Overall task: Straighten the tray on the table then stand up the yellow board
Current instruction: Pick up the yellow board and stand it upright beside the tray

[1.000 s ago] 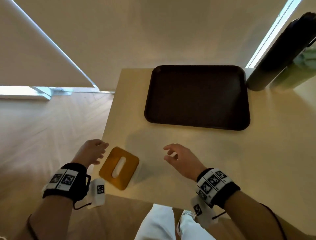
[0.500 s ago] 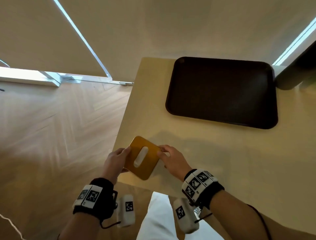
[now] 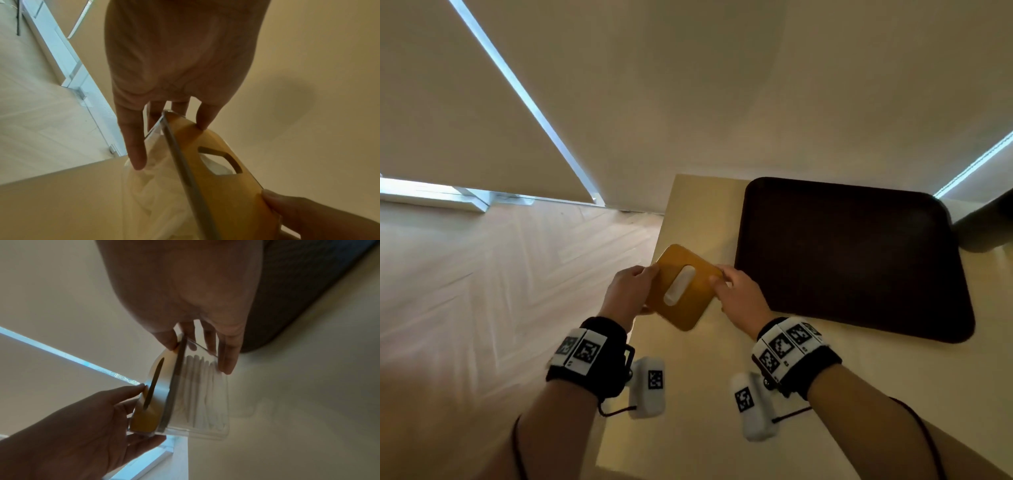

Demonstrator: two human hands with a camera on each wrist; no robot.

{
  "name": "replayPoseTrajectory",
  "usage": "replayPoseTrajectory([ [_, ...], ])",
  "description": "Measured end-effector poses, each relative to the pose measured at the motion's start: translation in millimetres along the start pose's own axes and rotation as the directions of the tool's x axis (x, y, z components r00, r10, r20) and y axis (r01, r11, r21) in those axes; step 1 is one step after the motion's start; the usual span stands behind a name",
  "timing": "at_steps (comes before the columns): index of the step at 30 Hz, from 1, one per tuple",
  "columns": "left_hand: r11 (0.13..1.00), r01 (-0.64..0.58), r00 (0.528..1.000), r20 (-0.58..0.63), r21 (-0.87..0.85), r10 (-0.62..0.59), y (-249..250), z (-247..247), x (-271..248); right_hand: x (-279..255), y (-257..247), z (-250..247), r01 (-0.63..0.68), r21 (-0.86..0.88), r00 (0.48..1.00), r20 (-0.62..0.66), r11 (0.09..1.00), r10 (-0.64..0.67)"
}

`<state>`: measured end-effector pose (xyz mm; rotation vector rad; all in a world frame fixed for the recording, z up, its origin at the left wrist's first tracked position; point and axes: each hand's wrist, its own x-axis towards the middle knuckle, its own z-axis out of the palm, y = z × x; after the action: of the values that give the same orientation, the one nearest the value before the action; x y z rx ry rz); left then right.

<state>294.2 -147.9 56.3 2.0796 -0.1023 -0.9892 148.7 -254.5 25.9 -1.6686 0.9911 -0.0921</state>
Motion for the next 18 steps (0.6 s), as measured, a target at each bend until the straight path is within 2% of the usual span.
replayPoseTrajectory([
  [9,0.999,-0.029,0.997,0.068,-0.029,0.03,95,10,107,122,-60,-37,-0.048,-0.014,0.997,-0.065,0.999,0.047],
  [13,0.998,-0.052,0.99,0.133,0.033,0.047,117,17,144,159,-72,-47,-0.097,-0.018,0.993,-0.069,0.995,0.095],
  [18,0.995,-0.057,0.988,0.149,0.081,0.044,136,25,176,192,-79,-52,-0.145,-0.029,0.987,-0.071,0.989,0.143],
])
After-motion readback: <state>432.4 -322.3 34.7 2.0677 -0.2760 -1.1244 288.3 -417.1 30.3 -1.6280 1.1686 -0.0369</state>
